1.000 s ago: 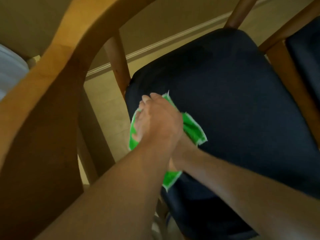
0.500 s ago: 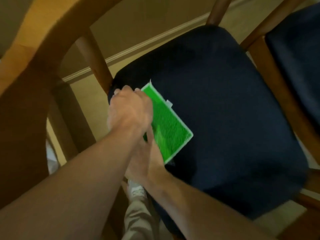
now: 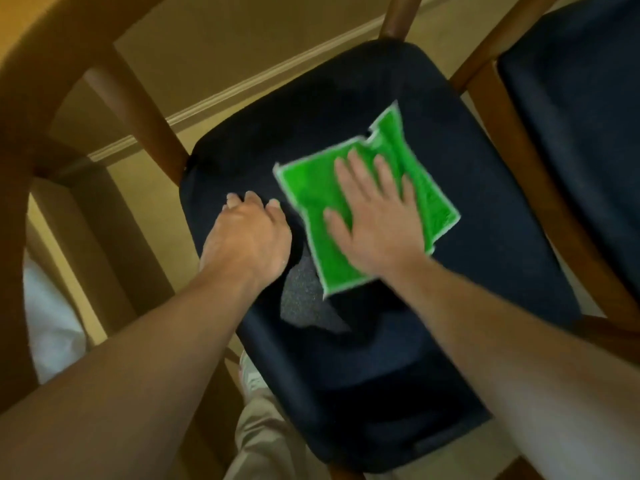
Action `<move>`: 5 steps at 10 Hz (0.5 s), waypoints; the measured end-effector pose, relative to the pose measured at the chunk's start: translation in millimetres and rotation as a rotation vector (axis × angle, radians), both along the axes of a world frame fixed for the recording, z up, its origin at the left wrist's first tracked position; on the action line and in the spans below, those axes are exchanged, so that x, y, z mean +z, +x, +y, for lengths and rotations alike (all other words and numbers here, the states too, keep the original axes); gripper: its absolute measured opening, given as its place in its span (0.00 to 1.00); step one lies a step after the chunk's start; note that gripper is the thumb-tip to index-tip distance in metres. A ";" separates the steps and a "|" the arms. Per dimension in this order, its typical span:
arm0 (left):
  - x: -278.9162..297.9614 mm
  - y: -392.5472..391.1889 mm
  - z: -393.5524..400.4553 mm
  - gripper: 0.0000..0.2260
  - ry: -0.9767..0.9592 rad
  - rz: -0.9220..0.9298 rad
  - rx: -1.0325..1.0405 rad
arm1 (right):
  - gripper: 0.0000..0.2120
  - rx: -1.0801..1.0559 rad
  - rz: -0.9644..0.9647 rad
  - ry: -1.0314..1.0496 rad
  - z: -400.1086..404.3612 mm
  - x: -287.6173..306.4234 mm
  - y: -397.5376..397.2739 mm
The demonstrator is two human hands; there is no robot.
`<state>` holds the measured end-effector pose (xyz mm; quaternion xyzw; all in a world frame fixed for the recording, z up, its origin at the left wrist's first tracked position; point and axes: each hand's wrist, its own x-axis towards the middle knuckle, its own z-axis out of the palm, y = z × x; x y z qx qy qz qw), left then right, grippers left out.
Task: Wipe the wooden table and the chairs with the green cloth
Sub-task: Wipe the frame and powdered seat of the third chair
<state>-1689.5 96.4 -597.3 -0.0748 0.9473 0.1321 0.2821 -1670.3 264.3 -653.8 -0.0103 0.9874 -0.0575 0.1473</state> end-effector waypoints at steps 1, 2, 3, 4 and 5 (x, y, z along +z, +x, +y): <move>-4.1 -2.9 -5.6 0.18 -0.022 0.041 -0.079 | 0.32 -0.231 0.033 -0.027 15.0 -0.7 -29.2; -4.7 -6.1 -5.7 0.20 -0.068 -0.027 -0.178 | 0.32 -0.322 0.022 -0.011 -3.0 0.2 -13.6; -1.3 -7.1 -3.9 0.22 -0.029 -0.041 -0.121 | 0.34 -0.250 -0.010 0.004 -38.6 0.9 44.5; -1.7 1.4 1.3 0.25 -0.033 -0.048 -0.182 | 0.33 -0.138 -0.024 -0.030 -70.1 1.6 117.4; 7.6 18.1 15.4 0.28 -0.075 -0.124 -0.357 | 0.34 -0.101 -0.102 -0.077 -94.1 6.0 165.9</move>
